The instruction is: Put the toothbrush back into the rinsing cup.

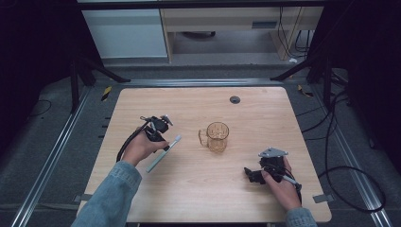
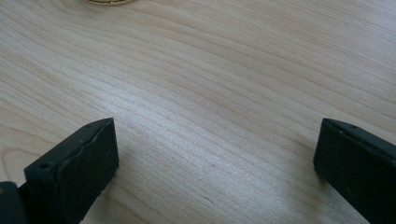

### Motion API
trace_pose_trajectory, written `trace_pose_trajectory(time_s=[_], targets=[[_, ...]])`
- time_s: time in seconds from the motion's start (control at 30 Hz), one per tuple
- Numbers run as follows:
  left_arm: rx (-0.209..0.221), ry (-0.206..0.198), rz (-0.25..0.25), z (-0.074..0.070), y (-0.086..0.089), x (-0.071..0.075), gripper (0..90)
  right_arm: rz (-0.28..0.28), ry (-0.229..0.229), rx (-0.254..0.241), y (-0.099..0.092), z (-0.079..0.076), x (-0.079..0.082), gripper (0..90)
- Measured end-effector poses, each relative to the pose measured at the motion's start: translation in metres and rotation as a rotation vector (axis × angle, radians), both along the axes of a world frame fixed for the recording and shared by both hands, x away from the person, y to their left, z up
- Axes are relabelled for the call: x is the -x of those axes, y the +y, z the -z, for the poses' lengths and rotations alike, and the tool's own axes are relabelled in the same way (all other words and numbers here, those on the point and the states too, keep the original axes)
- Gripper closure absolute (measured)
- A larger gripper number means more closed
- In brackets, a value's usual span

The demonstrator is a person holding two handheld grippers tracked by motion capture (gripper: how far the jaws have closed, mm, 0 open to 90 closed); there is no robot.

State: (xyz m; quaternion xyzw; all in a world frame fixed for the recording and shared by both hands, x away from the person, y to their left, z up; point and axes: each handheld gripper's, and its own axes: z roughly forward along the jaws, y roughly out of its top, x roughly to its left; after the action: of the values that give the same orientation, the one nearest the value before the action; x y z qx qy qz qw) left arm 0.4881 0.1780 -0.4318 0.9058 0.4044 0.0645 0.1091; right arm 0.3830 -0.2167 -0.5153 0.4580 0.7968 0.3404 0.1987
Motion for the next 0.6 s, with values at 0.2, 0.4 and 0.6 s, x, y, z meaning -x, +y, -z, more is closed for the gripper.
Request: trace_pose_trajectory(time_s=[0.2, 0.4, 0.6], targets=[[-0.033, 0.046, 0.009, 0.012, -0.006, -0.011, 56.3, -0.002, -0.001, 0.001, 0.0, 0.0, 0.0, 0.3], [-0.047, 0.069, 0.021, 0.02, -0.012, -0.013, 56.5, -0.001, -0.001, 0.0, 0.0, 0.0, 0.0, 0.4], [-0.059, 0.086, 0.021, 0.023, -0.013, -0.016, 60.9, -0.001, -0.001, 0.001, 0.0, 0.0, 0.0, 0.4]])
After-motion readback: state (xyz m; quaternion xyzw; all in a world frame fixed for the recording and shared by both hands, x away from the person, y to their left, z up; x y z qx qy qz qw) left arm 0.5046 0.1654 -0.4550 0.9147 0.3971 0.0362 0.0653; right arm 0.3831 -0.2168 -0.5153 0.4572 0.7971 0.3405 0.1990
